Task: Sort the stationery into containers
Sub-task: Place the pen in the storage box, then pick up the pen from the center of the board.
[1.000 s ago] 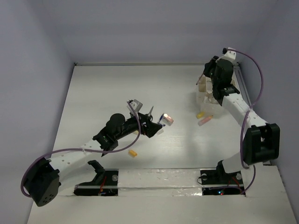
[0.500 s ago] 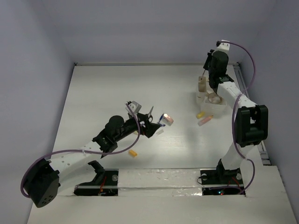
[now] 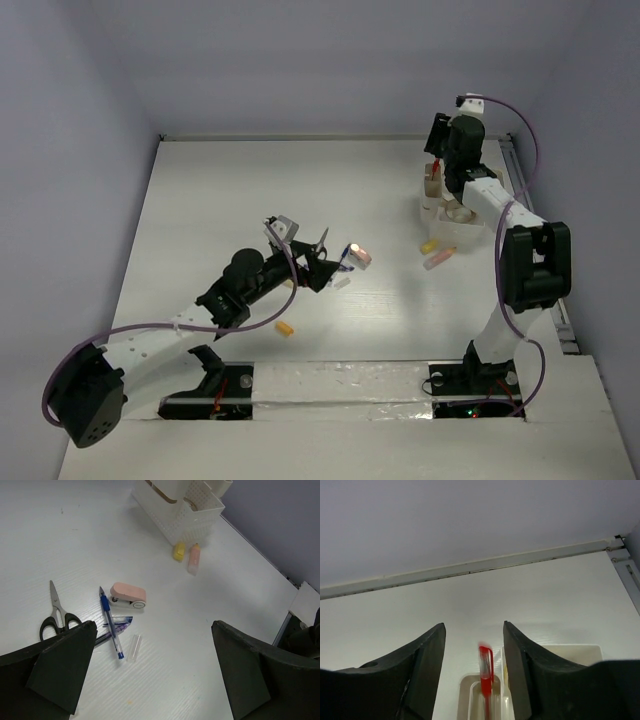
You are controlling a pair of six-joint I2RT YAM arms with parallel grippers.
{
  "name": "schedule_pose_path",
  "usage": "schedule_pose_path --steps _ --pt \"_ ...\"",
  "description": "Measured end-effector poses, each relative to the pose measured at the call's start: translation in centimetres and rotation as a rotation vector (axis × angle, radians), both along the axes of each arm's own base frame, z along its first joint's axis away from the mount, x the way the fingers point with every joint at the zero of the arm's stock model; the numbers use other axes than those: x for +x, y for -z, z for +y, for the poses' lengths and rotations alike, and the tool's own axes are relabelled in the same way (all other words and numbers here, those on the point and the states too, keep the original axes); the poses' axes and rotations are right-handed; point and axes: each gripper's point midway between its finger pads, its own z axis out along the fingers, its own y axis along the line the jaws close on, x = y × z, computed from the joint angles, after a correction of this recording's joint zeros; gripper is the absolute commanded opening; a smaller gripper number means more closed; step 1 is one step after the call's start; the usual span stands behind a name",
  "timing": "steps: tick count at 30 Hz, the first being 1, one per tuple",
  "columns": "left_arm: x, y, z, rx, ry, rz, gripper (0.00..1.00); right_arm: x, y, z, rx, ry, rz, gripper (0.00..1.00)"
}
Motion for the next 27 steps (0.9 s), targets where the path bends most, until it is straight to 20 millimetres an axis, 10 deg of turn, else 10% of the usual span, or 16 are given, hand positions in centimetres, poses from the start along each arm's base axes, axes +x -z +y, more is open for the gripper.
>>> schedule_pose_path --steps 9,16,22,27 --pt "0.4 -0.5 1.0 -0.007 -0.055 -0.014 0.99 -1.6 -2.0 0.9 0.046 -0.042 0.001 0.71" --pt "1.1 -1.2 2.8 -0.024 -0.158 -0.034 0.99 -7.7 -6.5 8.3 0.171 -0.251 -0.068 0.31" --pt "1.6 -1.1 3.9 -0.021 -0.223 -0.034 0.99 -17.8 0.6 21.2 0.262 -0.619 0.14 0.19" --pt "2.0 -0.7 4.6 -0.006 -0.27 -0.027 0.99 -24.8 8.8 23.7 0.307 -0.689 0.393 0.47"
